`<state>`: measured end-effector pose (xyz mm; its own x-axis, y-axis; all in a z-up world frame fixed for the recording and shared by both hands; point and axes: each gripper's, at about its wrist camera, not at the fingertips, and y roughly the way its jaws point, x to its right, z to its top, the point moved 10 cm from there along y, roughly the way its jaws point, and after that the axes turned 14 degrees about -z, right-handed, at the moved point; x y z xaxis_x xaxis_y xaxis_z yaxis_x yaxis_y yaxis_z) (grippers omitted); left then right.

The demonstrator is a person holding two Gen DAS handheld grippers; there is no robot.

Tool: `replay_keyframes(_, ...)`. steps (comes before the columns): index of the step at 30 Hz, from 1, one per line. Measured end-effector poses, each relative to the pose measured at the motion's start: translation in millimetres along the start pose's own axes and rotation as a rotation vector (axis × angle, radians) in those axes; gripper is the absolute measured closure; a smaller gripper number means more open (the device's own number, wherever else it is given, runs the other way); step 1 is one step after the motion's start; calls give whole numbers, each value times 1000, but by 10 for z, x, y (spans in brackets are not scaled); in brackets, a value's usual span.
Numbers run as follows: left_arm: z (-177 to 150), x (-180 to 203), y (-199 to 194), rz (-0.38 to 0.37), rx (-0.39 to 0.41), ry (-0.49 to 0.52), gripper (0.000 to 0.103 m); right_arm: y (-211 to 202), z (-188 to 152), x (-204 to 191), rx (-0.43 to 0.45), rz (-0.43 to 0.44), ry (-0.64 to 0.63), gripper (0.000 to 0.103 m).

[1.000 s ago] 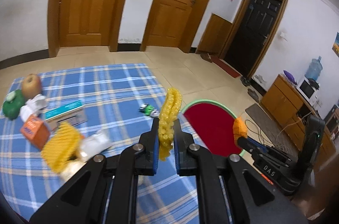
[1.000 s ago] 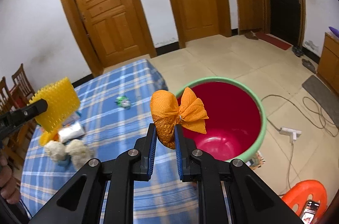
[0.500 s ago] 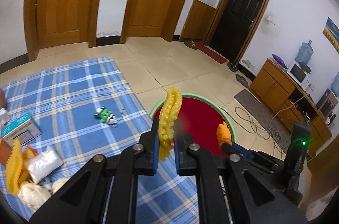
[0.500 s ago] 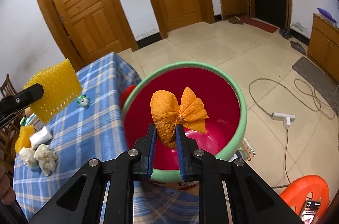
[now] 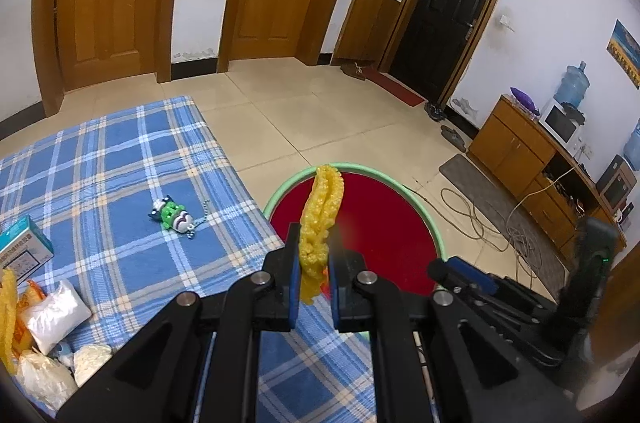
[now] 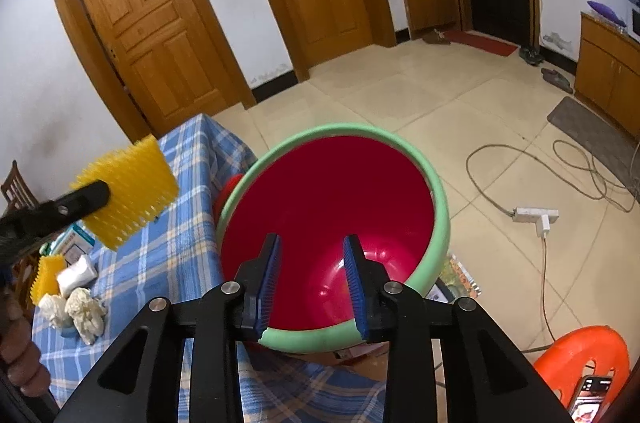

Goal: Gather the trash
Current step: 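Carry both items over the red bucket while the right tool opens, dropping the orange bag, then open the left tool over the red bucket to drop the yellow foam net, then move back to the table and grasp another yellow foam net with the left tool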

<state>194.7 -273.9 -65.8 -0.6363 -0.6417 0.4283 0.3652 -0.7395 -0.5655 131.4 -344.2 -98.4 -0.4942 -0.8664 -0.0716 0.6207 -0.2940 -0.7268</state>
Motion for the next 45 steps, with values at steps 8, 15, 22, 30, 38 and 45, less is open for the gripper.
replay_keyframes(8,-99,66,295,-2,-48,20,93,-199,74,140,53,-29,17,66)
replay_keyframes(15,-154,104,578,-15,-92,58,88,-223,61,278,53,-46,51,65)
replay_keyframes(22,-162,42,541,-7,-84,-2,54,-226,51,322,49,-46,67,63)
replay_keyframes(30,-160,5,320,30,-59,-7,52,-297,60,261,56,-30,63,61)
replay_keyframes(38,-196,-91,-45,69,-24,-22,52,-426,35,130,67,-3,63,47)
replay_keyframes(45,-157,-268,-497,134,33,-29,52,-506,-20,-49,62,37,45,47)
